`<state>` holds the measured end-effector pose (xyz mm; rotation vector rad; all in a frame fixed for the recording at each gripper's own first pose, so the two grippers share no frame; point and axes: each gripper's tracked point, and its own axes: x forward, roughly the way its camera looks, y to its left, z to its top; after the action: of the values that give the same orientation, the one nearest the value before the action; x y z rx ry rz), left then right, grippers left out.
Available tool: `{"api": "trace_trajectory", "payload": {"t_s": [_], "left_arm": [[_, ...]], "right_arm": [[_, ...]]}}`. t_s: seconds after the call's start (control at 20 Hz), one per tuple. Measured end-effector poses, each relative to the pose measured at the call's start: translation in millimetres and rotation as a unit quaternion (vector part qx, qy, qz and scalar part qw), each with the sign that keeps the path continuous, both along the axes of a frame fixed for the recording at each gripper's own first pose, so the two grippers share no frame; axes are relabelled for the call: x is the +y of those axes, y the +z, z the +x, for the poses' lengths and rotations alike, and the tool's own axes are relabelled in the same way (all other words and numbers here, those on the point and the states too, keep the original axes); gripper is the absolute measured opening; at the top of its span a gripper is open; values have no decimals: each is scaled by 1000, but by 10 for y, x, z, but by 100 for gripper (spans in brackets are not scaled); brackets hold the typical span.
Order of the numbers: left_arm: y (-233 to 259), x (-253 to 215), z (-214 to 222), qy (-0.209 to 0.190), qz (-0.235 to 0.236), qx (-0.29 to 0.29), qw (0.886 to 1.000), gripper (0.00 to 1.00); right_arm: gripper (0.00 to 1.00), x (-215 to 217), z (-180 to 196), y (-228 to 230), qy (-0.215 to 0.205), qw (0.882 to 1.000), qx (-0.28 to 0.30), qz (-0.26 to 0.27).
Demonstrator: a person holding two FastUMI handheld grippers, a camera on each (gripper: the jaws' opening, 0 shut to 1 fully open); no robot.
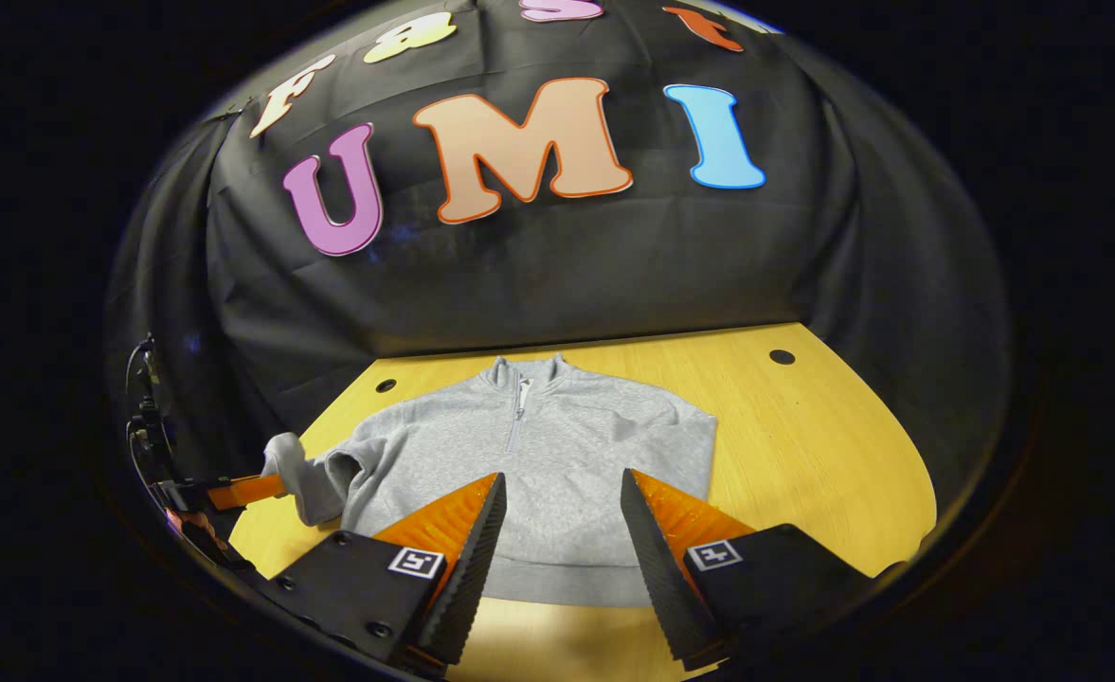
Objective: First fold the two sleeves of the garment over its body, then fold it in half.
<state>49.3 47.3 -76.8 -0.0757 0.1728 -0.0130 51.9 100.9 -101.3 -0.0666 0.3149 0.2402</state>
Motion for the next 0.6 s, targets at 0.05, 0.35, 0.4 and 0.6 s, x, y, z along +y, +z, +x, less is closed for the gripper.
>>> {"api": "trace_trajectory", "payload": {"t_s": [0.05, 0.35, 0.4, 0.6], "left_arm": [[40, -214, 47, -20, 8, -3, 1000, 0], [177, -1442, 369, -127, 52, -18, 990, 0], [196, -1620, 423, -144, 55, -22, 988, 0], [223, -2289, 600, -207, 73, -30, 975, 0]], "right_arm": [[78, -75, 17, 26, -1, 1000, -1, 3], [78, -599, 66, 91, -9, 1000, 3, -1], [78, -700, 71, 81, -12, 1000, 4, -3], [78, -972, 141, 71, -19, 1000, 11, -3]]}}
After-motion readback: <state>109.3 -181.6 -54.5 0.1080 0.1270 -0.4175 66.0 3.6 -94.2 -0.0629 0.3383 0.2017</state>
